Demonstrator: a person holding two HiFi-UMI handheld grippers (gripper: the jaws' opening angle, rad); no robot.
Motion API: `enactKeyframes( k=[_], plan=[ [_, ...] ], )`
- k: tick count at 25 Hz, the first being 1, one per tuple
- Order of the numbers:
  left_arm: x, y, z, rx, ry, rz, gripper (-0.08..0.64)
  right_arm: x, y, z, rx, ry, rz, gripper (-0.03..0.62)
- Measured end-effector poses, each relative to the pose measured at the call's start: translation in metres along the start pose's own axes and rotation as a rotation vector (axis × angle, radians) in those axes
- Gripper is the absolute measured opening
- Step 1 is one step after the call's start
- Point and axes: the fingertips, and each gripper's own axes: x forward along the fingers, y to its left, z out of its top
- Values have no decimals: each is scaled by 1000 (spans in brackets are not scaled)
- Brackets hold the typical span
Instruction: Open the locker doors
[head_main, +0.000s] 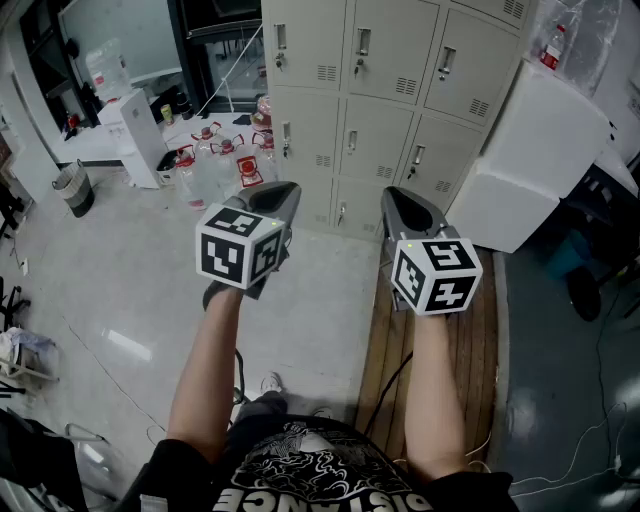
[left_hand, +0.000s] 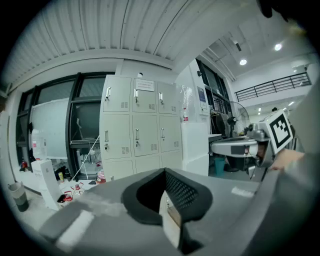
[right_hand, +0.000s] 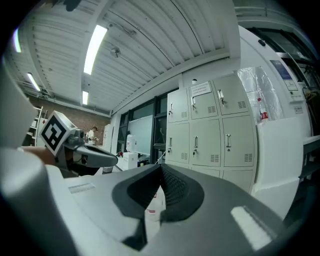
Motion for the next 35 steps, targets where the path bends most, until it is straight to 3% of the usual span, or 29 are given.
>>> enactKeyframes(
  k=[16, 35],
  plan=[
    [27, 26, -4, -13, 9, -23, 3, 32, -8, -8, 19, 2, -44, 8],
    [102, 147, 16, -9, -25, -112, 3, 167, -10, 12, 12, 16, -126, 95]
  ],
)
